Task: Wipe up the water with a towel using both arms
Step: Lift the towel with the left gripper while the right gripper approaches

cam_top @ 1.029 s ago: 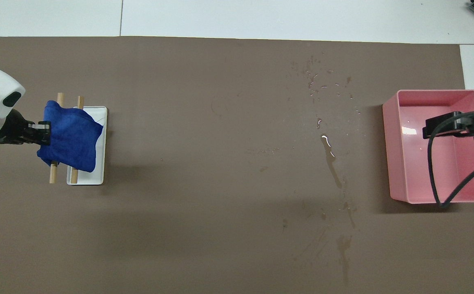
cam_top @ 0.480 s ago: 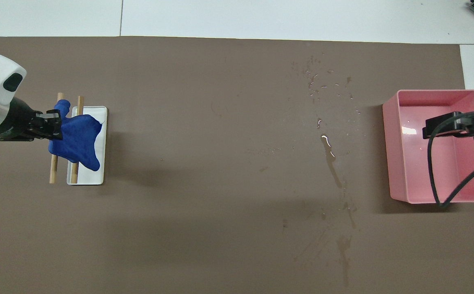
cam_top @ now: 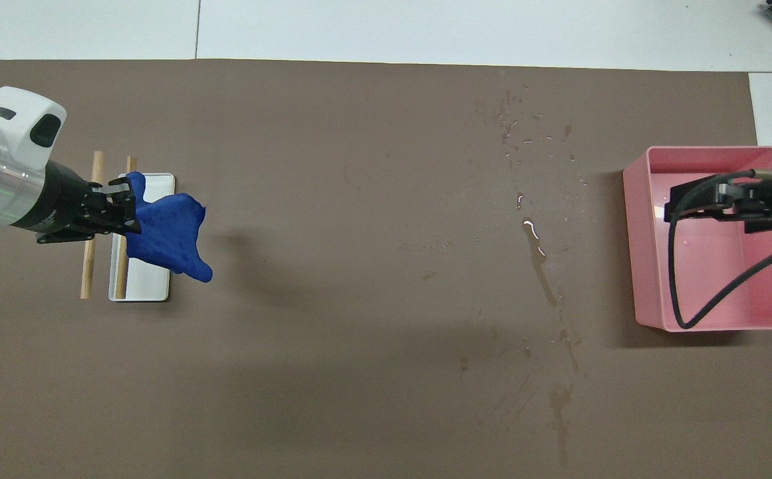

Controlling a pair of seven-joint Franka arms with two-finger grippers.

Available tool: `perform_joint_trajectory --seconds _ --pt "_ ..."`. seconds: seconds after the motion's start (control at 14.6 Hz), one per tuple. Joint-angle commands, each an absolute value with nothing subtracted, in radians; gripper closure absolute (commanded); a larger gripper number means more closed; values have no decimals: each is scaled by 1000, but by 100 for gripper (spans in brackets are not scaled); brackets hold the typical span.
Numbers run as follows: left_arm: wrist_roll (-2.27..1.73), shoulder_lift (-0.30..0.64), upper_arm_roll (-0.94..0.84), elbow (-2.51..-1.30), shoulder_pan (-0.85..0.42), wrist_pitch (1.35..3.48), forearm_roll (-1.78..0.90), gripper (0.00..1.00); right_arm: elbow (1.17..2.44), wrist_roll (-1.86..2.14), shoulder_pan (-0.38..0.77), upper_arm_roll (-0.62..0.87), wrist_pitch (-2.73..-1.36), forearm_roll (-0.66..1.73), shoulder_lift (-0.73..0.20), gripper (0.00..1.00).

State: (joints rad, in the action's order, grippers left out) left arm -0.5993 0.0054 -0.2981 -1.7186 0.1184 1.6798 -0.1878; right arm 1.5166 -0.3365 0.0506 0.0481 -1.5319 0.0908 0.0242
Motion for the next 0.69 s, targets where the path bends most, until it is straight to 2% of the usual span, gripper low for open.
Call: perform_joint_trajectory --seconds 0.0,0.41,0.62 --pt "-786 -11 -327 -1715 114 1644 -247 100 1529 -484 48 51 -1555 204 35 0" --pt "-1271 -23 -366 -1712 110 1670 -365 100 1542 -935 130 51 -1649 377 26 0" --pt "-1588 -20 -442 -1715 83 1802 -362 100 1543 -1167 190 51 -1701 435 5 0"
